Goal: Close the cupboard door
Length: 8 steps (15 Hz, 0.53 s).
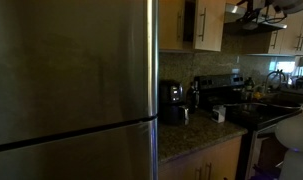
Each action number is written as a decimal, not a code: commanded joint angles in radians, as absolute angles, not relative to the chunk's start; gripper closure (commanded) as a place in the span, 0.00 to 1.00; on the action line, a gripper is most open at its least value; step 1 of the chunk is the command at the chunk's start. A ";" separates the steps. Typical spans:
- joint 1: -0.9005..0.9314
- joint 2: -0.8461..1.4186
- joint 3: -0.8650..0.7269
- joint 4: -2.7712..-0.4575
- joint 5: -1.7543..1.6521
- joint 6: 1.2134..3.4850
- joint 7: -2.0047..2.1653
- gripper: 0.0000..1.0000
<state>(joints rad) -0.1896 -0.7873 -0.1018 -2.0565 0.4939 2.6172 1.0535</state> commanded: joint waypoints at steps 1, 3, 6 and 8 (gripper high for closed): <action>-0.129 -0.604 -0.066 -1.981 0.503 2.617 1.078 0.00; -0.114 -0.492 -0.039 -1.920 0.497 2.662 1.101 0.00; -0.107 -0.367 -0.015 -1.816 0.474 2.695 1.140 0.00; -0.096 -0.299 -0.009 -1.742 0.466 2.699 1.147 0.00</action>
<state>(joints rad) -0.1067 -0.4064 -0.0139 -1.8722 0.4870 2.6913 1.1162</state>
